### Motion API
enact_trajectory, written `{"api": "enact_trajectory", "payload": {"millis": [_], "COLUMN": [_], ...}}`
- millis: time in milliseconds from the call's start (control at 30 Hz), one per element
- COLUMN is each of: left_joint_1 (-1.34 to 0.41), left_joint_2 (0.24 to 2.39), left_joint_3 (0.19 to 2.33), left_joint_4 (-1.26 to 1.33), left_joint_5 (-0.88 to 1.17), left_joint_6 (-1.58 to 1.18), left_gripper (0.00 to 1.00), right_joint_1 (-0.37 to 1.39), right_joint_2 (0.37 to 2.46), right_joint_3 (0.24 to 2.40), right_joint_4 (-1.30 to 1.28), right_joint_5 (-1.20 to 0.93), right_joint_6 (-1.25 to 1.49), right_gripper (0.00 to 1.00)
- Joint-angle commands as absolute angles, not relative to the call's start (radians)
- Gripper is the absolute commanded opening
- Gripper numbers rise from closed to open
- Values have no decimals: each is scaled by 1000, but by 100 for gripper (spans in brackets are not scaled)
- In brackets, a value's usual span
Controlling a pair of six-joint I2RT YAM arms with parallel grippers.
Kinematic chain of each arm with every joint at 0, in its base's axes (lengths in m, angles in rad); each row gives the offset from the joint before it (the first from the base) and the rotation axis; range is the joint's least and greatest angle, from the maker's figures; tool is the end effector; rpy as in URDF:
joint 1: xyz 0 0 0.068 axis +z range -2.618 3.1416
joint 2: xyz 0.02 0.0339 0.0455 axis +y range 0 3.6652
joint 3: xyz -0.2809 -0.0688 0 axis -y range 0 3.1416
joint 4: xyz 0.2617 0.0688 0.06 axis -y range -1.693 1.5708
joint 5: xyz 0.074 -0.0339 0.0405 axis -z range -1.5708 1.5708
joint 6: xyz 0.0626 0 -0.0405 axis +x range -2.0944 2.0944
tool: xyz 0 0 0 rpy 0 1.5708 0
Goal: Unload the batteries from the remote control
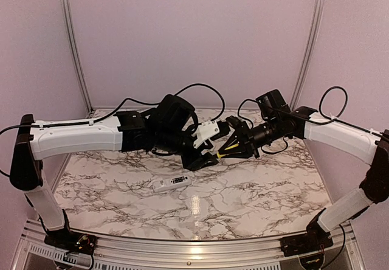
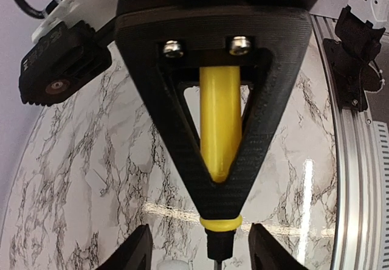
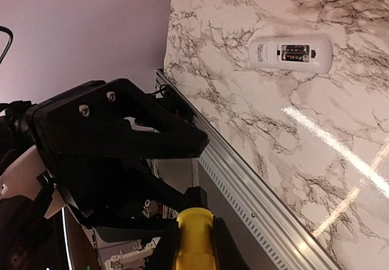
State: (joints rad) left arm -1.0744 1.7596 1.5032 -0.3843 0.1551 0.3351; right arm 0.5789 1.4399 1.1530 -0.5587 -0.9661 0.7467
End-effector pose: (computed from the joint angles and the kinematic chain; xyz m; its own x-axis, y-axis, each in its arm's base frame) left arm 0.2058 -0.4003 0.2999 0.0362 0.6153 -0.7875 0.9698 0.1687 0.1764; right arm 0.2430 0.2204 0.2935 -0.9813 -0.1800 -0.0686 -0.1380 0.4083 0.9024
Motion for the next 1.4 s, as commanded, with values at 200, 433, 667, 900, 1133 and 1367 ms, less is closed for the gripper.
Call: {"api": "enact_trajectory", "payload": {"millis": [200, 433, 667, 900, 1133, 1367], "left_joint_1": [-1078, -1076, -1040, -914, -833, -815], "left_joint_2": [1533, 1459, 1417, 1346, 1424, 1534], "left_joint_3": [1285, 1193, 1158, 1003, 994, 1002], "left_joint_4": [-178, -159, -282, -319, -450, -507], "left_joint_5": [-75, -326, -105, 93, 192, 174], "left_joint_6": [263, 162, 165, 172, 251, 329], "left_gripper": [99, 99, 99, 99, 99, 99], "right_joint_1": [592, 592, 592, 590, 588, 583], "right_joint_2": [1449, 1471, 1479, 1472, 1468, 1457], "right_joint_3": [1230, 1266, 1276, 1265, 1267, 1272], "right_joint_4": [-616, -658, -668, -701, -741, -776], "right_joint_5": [-884, -826, -788, -746, -709, -672], "right_joint_6": [692, 651, 634, 603, 574, 559], "right_gripper": [0, 0, 0, 0, 0, 0]}}
